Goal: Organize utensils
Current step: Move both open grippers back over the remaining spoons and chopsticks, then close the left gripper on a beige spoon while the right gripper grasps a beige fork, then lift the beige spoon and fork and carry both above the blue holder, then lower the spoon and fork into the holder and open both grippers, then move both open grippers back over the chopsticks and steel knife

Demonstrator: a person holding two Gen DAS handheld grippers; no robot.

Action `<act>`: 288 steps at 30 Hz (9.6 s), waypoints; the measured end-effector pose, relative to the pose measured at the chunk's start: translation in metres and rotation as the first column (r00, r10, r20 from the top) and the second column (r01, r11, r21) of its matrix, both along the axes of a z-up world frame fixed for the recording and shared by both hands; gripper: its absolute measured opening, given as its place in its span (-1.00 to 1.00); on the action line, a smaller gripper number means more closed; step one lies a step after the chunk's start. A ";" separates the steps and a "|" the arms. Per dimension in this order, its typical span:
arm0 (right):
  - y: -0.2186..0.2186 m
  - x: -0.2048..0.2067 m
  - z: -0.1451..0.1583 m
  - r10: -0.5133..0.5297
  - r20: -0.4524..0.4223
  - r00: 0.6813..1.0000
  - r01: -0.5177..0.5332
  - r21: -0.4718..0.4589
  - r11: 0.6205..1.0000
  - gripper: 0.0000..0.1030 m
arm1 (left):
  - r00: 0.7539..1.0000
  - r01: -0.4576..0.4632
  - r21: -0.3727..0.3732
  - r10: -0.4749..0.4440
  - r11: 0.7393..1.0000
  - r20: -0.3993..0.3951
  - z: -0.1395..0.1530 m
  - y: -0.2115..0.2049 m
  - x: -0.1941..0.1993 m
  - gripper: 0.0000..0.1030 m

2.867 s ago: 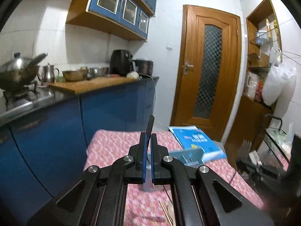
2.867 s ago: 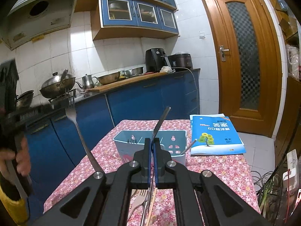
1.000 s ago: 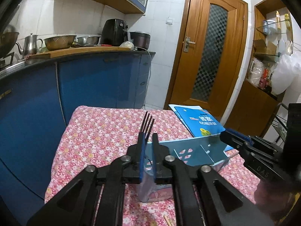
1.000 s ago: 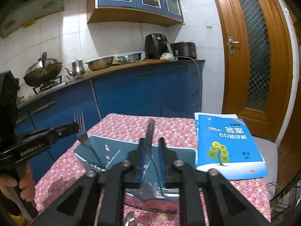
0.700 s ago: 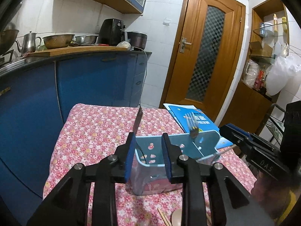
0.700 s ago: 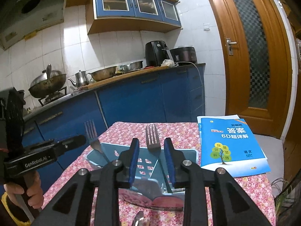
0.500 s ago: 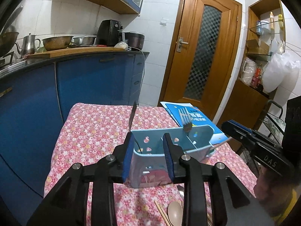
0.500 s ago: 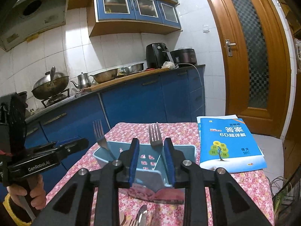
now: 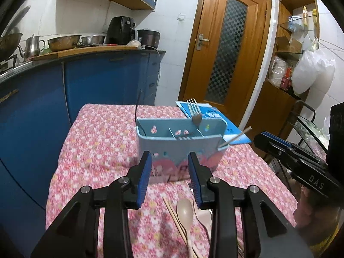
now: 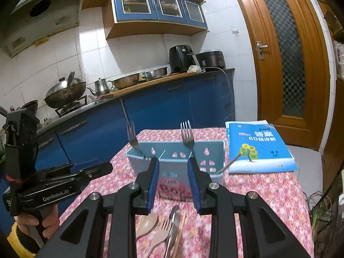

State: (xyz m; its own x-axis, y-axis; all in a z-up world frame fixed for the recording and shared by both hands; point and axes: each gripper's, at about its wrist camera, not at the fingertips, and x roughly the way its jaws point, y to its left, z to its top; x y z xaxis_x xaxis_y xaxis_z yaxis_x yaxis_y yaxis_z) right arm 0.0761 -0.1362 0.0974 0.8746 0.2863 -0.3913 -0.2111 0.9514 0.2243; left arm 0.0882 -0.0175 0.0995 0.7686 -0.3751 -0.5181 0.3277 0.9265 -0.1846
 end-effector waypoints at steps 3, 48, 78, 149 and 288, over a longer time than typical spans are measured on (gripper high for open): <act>0.000 -0.010 -0.006 -0.007 -0.025 1.000 0.007 0.001 1.000 -0.42 | 1.000 0.003 0.001 -0.003 1.000 -0.017 -0.004 -0.002 -0.010 -0.31; -0.049 -0.056 -0.093 -0.095 -0.267 0.959 0.121 0.082 0.989 -0.39 | 0.954 0.058 0.169 -0.005 0.984 -0.299 -0.095 -0.059 -0.025 -0.31; -0.048 -0.057 -0.096 -0.088 -0.275 0.957 0.117 0.093 0.989 -0.39 | 0.952 -0.077 0.144 0.115 0.987 -0.285 -0.085 -0.017 -0.030 -0.93; 0.032 -0.006 -0.066 0.145 -0.344 0.928 -0.107 0.127 0.986 -0.78 | 0.993 -0.098 -0.134 0.087 0.986 -0.085 -0.041 0.059 -0.044 -0.94; -0.042 -0.045 -0.072 -0.086 -0.235 0.968 0.106 0.074 0.992 -0.21 | 0.947 0.008 0.126 0.033 0.992 -0.321 -0.083 -0.029 -0.025 -0.46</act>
State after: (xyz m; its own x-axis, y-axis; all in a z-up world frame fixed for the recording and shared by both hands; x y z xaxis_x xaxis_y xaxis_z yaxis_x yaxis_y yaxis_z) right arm 0.0308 -0.1782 0.0257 0.7888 0.2462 -0.5632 -0.0523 0.9399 0.3375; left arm 0.0631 -0.0465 0.0168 0.5577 -0.2839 -0.7800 0.2583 0.9524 -0.1620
